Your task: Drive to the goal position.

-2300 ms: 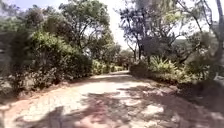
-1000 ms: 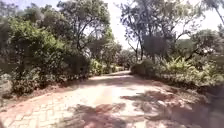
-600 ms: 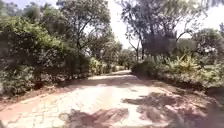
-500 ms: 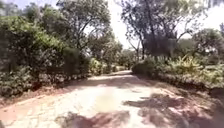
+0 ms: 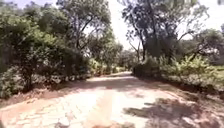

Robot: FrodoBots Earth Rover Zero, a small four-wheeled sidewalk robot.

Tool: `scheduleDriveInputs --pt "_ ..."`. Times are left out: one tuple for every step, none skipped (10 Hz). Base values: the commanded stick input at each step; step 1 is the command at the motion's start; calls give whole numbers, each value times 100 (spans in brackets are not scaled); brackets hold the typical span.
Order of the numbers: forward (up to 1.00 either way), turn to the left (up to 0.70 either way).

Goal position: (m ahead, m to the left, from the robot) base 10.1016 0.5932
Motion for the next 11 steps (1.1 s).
scheduleDriveInputs --pt "70 0" --pt "70 0" --pt "70 -35" --pt "70 -35" --pt "70 -35" --pt "70 -6" --pt "70 -3" --pt "70 0" --pt "70 0" --pt "70 0" --pt "70 0"
